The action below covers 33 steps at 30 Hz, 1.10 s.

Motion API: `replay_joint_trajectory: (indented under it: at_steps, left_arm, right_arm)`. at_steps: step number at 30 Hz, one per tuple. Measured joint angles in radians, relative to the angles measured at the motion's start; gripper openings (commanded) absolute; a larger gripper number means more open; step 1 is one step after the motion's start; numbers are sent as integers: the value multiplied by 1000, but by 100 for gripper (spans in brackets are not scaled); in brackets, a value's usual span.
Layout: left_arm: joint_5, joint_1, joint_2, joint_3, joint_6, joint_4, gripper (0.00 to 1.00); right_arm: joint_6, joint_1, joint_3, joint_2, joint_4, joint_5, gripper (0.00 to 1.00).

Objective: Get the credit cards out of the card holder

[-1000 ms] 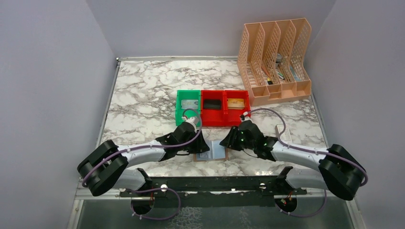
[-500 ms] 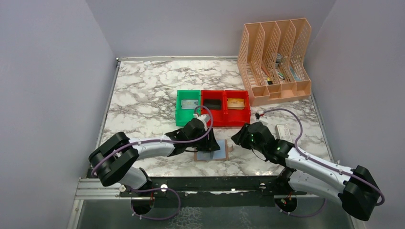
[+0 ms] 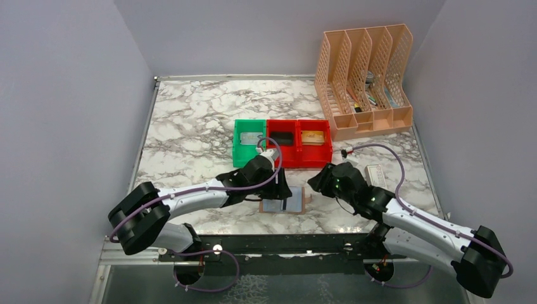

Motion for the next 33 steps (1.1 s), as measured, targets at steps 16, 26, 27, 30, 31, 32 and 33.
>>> replay_joint_trajectory:
  at_steps: [16, 26, 27, 30, 31, 32, 33]
  left_arm:
    - [-2, 0, 98, -8, -26, 55, 48]
    - [38, 0, 163, -8, -47, 112, 39]
    - [42, 0, 164, -9, -48, 117, 39]
    - [46, 0, 166, -9, -50, 120, 36]
    - [45, 0, 167, -9, -50, 119, 35]
    - [46, 1, 167, -9, -51, 119, 35]
    - [46, 1, 168, -9, -51, 119, 35]
  right_arm:
    - [-60, 0, -11, 242, 195, -235, 6]
    - [-71, 0, 16, 438, 235, -311, 4]
    - [-70, 0, 19, 444, 238, -311, 4]
    - [-69, 0, 23, 451, 241, -311, 4]
    - [-69, 0, 23, 452, 241, -311, 4]
    - [-69, 0, 23, 451, 241, -311, 4]
    - [-69, 0, 23, 451, 241, -311, 5]
